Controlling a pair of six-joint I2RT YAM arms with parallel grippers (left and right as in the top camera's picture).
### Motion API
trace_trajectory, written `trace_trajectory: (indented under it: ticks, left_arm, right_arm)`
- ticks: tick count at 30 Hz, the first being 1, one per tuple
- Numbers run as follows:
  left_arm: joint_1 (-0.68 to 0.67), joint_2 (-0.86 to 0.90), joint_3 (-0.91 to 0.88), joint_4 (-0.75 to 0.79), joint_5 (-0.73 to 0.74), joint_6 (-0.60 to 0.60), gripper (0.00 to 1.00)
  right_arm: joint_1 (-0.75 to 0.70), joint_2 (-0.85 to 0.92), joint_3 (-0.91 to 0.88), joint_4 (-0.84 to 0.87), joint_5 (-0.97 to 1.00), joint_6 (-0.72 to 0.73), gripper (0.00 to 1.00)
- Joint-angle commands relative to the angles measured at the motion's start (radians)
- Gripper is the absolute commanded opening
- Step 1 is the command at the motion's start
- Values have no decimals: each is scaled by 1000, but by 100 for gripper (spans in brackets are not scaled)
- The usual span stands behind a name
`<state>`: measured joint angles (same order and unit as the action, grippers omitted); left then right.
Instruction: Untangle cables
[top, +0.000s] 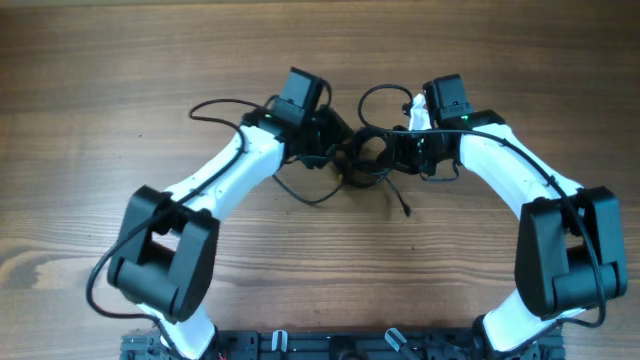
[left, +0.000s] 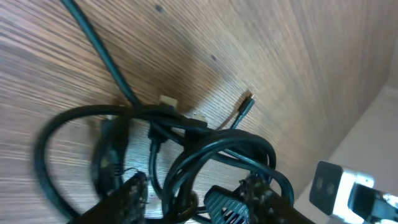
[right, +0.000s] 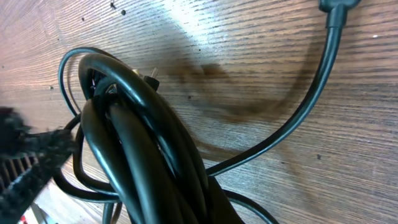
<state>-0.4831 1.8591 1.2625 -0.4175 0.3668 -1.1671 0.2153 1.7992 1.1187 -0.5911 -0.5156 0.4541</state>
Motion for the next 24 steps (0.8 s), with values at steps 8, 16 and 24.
trace_trajectory:
  ticks: [8,16,24]
  left_arm:
    - [-18,39,11,12,3,-41,28]
    - [83,-129,33,-93,6,61,43]
    - [-35,-56,29,-193,-7,19,38]
  right_arm:
    - [4,11,-2,3,3,-10,4]
    - [4,11,-2,3,22,-9,4]
    - [4,11,-2,-3,21,-9,4]
